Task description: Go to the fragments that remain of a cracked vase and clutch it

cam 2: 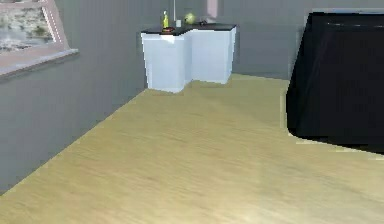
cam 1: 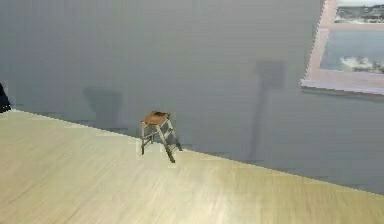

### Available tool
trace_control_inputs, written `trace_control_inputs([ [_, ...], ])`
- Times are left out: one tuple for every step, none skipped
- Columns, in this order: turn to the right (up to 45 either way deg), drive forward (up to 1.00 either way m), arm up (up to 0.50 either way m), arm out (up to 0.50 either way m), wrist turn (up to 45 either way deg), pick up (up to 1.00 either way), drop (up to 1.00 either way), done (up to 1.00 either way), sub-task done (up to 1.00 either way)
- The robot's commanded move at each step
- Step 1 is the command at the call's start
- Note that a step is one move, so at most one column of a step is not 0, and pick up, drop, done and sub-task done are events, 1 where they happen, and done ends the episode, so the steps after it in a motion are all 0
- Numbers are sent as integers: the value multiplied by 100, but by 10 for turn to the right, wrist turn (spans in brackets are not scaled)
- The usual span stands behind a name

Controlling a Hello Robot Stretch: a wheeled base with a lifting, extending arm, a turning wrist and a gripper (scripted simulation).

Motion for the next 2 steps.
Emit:
trace_control_inputs([
  [-450, 0, 0, 0, 0, 0, 0, 0, 0],
  [-450, 0, 0, 0, 0, 0, 0, 0, 0],
])
